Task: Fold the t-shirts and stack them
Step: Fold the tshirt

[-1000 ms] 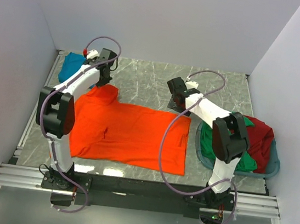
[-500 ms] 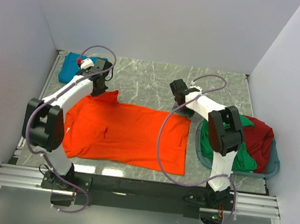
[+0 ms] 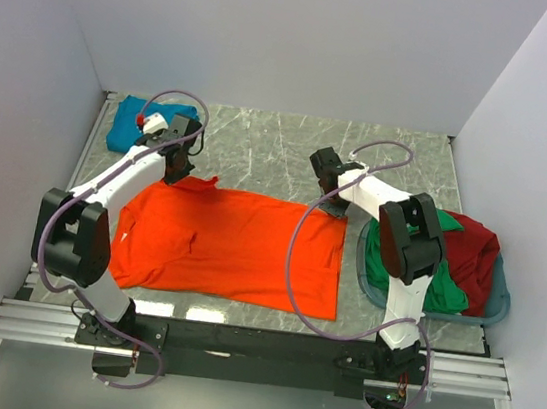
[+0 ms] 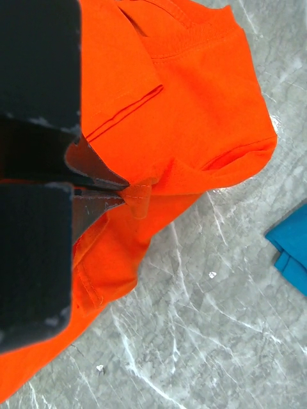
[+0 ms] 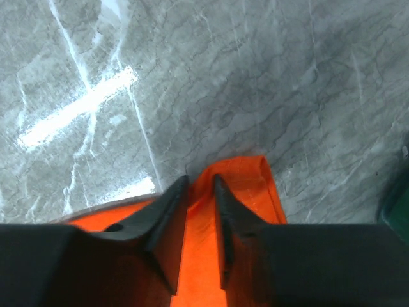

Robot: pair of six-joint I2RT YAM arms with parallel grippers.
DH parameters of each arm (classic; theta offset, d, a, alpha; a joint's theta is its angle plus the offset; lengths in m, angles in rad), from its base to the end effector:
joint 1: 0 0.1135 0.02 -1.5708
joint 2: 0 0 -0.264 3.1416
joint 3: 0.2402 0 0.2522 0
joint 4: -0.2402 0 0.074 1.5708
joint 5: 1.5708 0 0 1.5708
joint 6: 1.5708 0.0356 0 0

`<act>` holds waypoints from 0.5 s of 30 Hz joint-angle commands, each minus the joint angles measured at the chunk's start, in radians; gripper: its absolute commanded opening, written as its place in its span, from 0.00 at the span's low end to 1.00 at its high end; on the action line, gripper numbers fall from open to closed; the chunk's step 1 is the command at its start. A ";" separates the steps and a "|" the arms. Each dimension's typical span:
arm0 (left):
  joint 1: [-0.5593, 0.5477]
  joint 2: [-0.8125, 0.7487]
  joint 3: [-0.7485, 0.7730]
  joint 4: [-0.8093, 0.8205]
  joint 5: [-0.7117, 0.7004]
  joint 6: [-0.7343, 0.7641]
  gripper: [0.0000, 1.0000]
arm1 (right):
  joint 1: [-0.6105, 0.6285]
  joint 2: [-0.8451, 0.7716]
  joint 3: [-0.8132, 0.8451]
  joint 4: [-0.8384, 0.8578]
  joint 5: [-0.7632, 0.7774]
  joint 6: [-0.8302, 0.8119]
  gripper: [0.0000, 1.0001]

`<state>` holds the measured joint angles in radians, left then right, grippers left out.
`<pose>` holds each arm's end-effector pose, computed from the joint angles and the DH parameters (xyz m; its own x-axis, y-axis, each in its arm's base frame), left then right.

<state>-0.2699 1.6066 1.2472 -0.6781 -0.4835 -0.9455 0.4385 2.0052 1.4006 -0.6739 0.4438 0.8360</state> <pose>0.3258 -0.0730 0.2565 -0.4925 -0.6086 -0.6221 -0.6681 0.7225 -0.1779 0.3662 0.1549 0.1615 -0.7826 0.3731 -0.4983 0.4613 0.8851 -0.0619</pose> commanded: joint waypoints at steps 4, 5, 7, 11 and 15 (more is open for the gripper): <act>-0.005 -0.056 0.009 -0.012 -0.023 -0.027 0.00 | -0.001 -0.016 0.015 0.013 0.021 -0.014 0.13; -0.005 -0.062 0.008 -0.017 -0.024 -0.029 0.00 | 0.000 -0.031 0.015 0.016 0.015 -0.029 0.06; -0.005 -0.071 0.003 -0.027 -0.032 -0.038 0.00 | 0.008 -0.051 0.006 0.030 0.015 -0.044 0.00; -0.005 -0.114 -0.023 -0.040 -0.038 -0.053 0.00 | 0.025 -0.114 -0.020 0.045 0.022 -0.066 0.00; -0.005 -0.160 -0.066 -0.054 -0.040 -0.076 0.00 | 0.045 -0.169 -0.070 0.059 0.036 -0.069 0.00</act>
<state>-0.2699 1.5070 1.2045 -0.7094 -0.4950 -0.9905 0.4606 1.9308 1.3613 -0.6449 0.4412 0.7776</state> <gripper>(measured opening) 0.015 0.007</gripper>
